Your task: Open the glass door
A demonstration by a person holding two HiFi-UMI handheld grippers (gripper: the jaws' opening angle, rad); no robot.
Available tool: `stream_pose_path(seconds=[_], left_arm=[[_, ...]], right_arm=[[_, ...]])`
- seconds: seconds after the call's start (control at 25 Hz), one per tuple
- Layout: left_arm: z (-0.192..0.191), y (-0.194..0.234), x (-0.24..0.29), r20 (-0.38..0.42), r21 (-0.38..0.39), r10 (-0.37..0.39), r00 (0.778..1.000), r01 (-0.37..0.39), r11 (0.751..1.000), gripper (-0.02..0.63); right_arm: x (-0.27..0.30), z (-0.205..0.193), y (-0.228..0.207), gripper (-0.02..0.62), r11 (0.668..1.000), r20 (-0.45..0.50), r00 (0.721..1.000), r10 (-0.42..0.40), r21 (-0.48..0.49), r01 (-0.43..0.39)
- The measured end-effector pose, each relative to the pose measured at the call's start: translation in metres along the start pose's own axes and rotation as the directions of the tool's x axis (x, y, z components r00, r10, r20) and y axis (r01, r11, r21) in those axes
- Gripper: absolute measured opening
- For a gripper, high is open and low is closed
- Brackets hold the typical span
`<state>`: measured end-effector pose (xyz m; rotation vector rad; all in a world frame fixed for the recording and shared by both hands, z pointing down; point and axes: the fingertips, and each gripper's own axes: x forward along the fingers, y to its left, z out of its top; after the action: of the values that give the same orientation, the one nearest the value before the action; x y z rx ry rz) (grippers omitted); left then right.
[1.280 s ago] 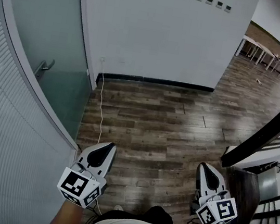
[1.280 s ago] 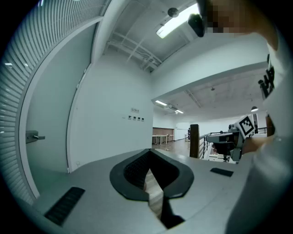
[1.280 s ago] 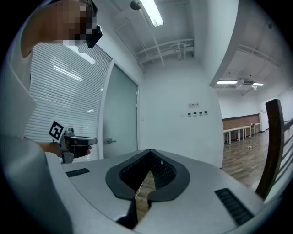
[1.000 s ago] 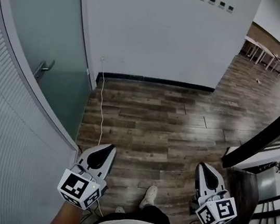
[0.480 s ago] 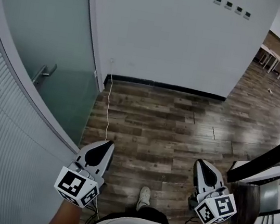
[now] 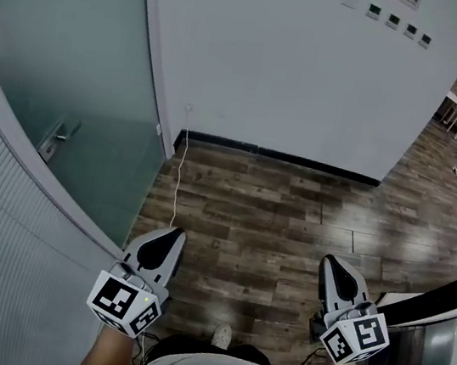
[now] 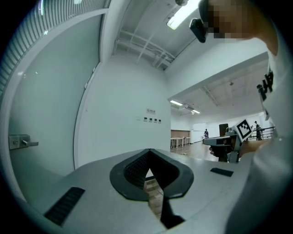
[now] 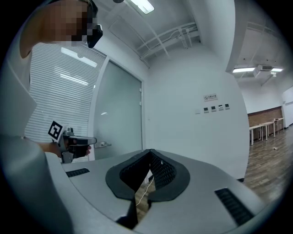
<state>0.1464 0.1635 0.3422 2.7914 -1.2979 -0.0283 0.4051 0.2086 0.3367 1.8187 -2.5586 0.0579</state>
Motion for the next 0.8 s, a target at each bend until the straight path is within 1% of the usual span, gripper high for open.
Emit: stream_pose_path(seconds=[0.2,0.32,0.4,0.56,0.68,0.8], left_arm=[[-0.002,0.001,0.028,-0.027,0.005,0.026,0.999,-0.026,1.000,0.000],[-0.002,0.000,0.043,-0.042,0.069,0.041,0.998,-0.038,0.997,0.000],[-0.001,-0.001,0.054,-0.041,0.093,0.031,0.999,-0.027,0.995,0.000],[-0.006,0.012,0.070,-0.038,0.068,0.036,0.999,-0.034,0.997,0.000],[-0.010,0.033,0.083,-0.034,0.047,0.051,0.998,-0.049,0.998,0.000],[-0.009,0.056,0.096,-0.029,0.032,0.061,0.998,-0.060,0.998,0.000]], right_arm=[[0.024,-0.005,-0.023,0.000,0.999,-0.001,0.999,0.035,0.024,-0.035],[0.036,-0.011,-0.033,0.001,0.998,-0.001,0.999,0.048,0.044,-0.048],[0.046,-0.014,-0.039,0.000,0.997,-0.002,0.999,0.052,0.052,-0.052],[0.067,-0.017,-0.044,0.001,0.997,-0.013,0.997,0.070,0.044,-0.069],[0.091,-0.018,-0.048,0.000,0.996,-0.020,0.997,0.078,0.037,-0.077],[0.124,-0.017,-0.046,0.000,0.994,-0.030,0.994,0.103,0.031,-0.102]])
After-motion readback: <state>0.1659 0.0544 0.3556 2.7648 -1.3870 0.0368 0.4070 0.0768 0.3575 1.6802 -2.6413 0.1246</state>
